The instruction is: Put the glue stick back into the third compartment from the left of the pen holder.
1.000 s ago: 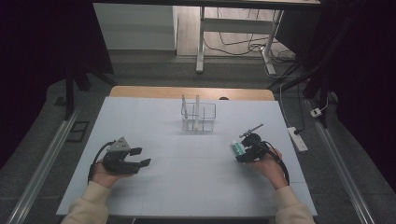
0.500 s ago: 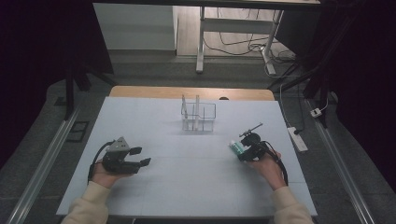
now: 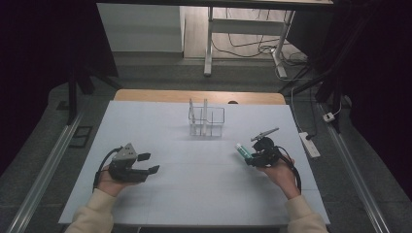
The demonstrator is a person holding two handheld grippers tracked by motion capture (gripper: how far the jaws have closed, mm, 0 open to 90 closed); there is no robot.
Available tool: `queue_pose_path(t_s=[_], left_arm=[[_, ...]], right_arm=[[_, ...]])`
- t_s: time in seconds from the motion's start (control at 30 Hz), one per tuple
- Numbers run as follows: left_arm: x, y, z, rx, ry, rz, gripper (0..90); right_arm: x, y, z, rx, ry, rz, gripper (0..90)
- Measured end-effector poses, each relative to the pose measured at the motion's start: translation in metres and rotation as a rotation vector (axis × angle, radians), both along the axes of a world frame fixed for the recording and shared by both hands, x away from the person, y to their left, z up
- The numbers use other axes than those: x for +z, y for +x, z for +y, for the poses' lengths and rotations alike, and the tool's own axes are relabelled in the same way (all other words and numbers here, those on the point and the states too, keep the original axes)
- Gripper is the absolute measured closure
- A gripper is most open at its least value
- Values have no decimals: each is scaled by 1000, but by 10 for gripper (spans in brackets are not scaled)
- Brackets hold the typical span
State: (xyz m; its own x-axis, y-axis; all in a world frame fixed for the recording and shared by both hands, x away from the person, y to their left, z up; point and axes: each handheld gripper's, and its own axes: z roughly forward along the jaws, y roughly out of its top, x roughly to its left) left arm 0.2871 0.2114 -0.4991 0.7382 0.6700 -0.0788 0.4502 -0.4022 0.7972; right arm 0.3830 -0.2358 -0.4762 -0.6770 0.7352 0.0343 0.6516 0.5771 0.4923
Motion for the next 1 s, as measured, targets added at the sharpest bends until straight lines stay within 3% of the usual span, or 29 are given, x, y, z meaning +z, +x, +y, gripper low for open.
queue_pose_path(t_s=[0.47, 0.73, 1.0], left_arm=[[4, -3, -19, -19, 83, -25, 350], [8, -5, -41, -80, 119, -38, 341], [7, -4, -55, -113, 137, -42, 328]], right_arm=[[5, -13, 25, 143, 91, -13, 644], [1, -19, 41, 217, 87, -5, 643], [-1, -22, 52, 255, 85, 1, 643]])
